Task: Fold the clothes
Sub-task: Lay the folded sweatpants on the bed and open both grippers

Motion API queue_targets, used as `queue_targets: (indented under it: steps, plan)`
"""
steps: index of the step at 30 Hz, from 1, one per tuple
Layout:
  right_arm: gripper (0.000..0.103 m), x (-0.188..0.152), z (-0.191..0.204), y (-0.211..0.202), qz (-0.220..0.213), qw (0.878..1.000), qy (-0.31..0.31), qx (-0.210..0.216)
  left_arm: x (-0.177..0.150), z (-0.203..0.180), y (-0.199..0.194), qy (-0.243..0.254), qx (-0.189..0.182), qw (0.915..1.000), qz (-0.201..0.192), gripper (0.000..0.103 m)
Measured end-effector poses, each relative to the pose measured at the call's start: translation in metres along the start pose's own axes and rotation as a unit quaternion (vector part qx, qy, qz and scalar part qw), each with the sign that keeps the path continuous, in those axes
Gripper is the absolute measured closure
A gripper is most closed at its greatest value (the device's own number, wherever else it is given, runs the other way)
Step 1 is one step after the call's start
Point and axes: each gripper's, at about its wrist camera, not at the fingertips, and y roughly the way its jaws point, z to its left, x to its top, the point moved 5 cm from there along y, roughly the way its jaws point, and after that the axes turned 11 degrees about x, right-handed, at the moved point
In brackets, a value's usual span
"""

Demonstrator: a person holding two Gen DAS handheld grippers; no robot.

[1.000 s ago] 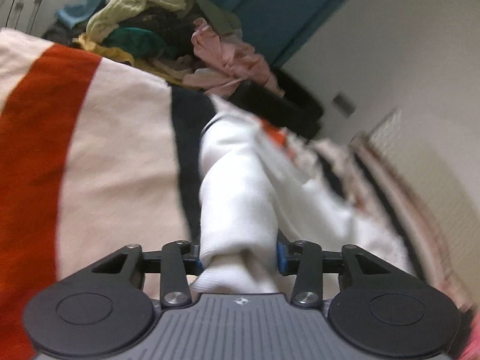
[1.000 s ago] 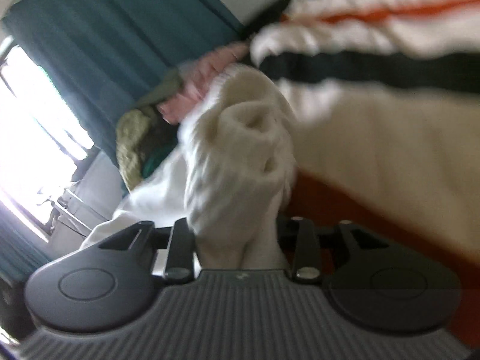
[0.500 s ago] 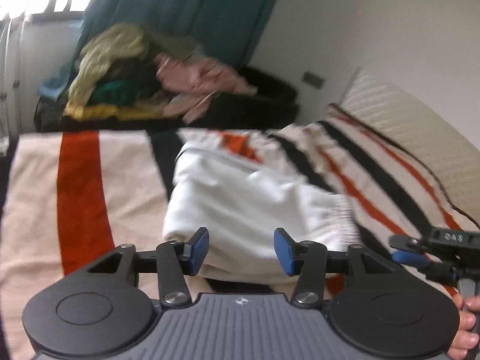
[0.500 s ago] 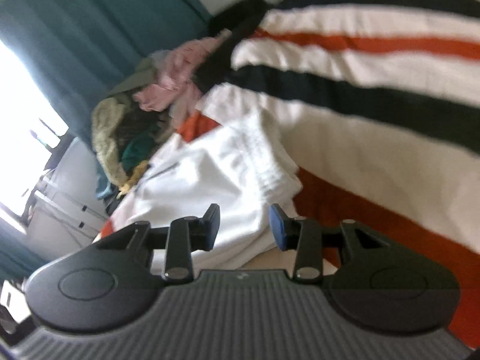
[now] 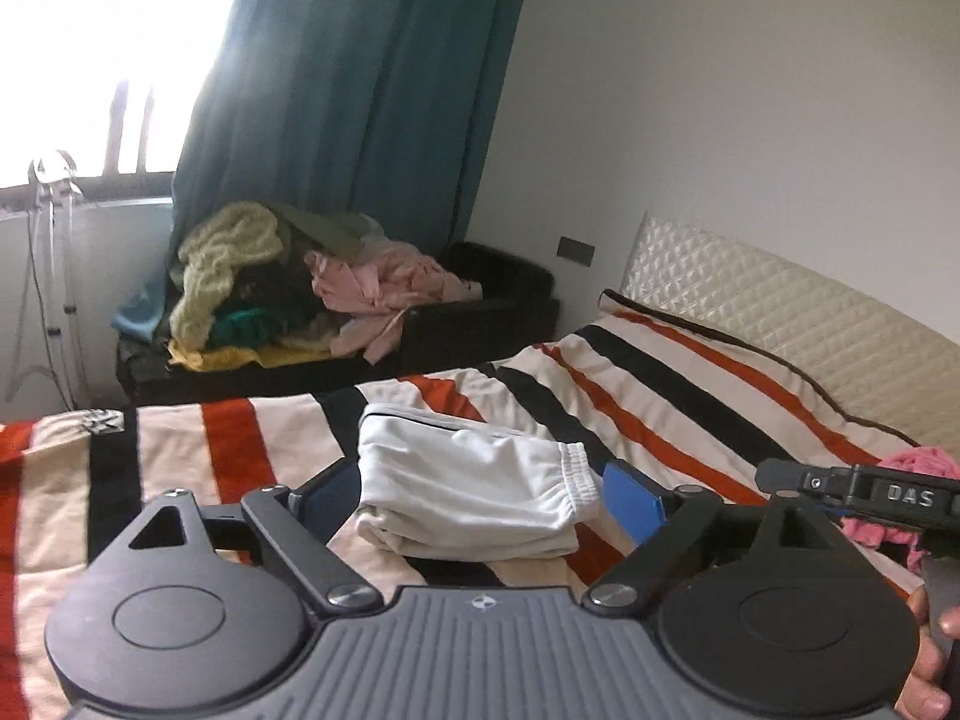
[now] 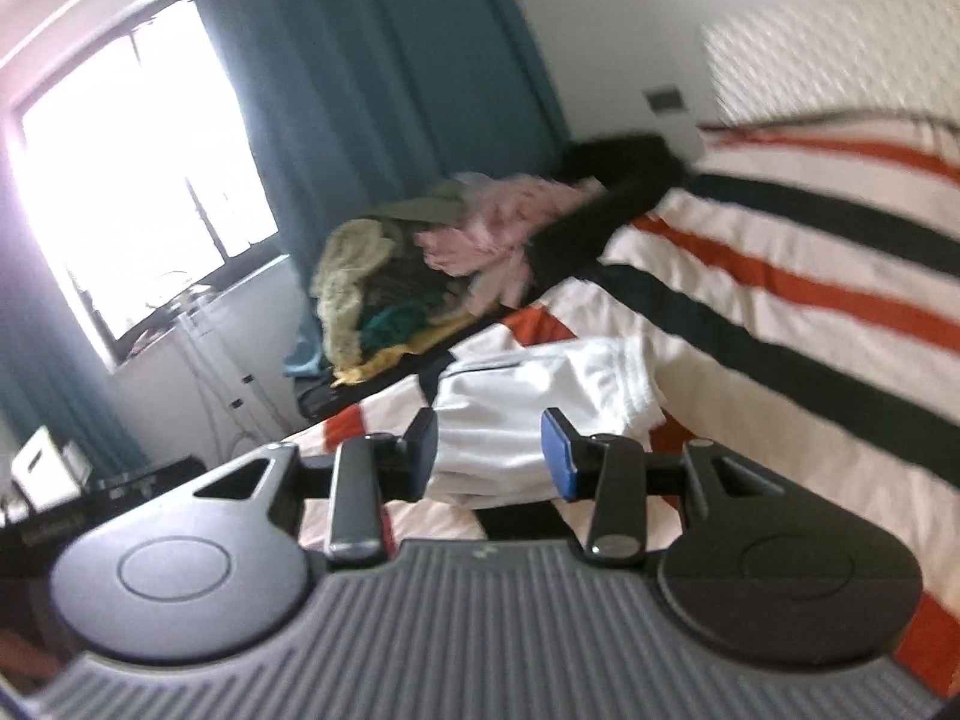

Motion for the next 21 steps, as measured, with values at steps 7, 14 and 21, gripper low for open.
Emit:
queue_targets:
  steps: [7,14,21]
  plan:
    - [0.008,-0.020,0.047,-0.046,-0.019,0.998,-0.066,0.009,-0.021,0.003,-0.066,0.016,-0.006,0.9998,-0.013,0.000]
    - [0.008,-0.060,0.068,-0.058,-0.037,0.994,-0.102,-0.005,-0.062,0.016,-0.094,0.013,0.010,0.9990,-0.042,0.000]
    - [0.008,-0.109,0.068,-0.043,-0.059,0.989,-0.135,-0.015,-0.104,0.032,-0.090,0.017,0.042,0.9968,-0.066,0.000]
